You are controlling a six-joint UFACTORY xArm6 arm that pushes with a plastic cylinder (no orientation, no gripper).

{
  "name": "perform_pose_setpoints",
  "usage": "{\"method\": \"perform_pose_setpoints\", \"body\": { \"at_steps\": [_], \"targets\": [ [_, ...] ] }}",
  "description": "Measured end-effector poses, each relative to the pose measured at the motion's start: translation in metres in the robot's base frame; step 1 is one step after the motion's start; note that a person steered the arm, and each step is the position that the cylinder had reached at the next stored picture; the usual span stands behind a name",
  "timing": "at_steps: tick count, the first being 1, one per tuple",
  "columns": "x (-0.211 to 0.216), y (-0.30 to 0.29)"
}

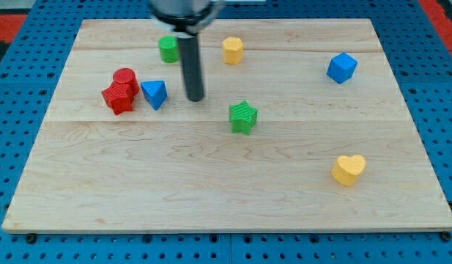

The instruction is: Slide blue cube towards center

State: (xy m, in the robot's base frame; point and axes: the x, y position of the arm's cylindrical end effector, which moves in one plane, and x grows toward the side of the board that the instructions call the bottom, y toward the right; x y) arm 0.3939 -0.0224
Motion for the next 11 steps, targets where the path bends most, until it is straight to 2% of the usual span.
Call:
{"method": "perform_pose_setpoints", "body": {
  "at_steps": [2,3,4,5,6,7,8,9,10,11],
  "targets": [
    [0.010,0.190],
    [-0.004,0.242],
    [-0.053,0.267],
    [-0.079,0.265],
    [-0.079,0.188],
    [-0.076,0.143],
    [-0.062,0.204],
    [-0.045,0.238],
    [-0.022,0.216],
    [-0.031,0.175]
  ]
}}
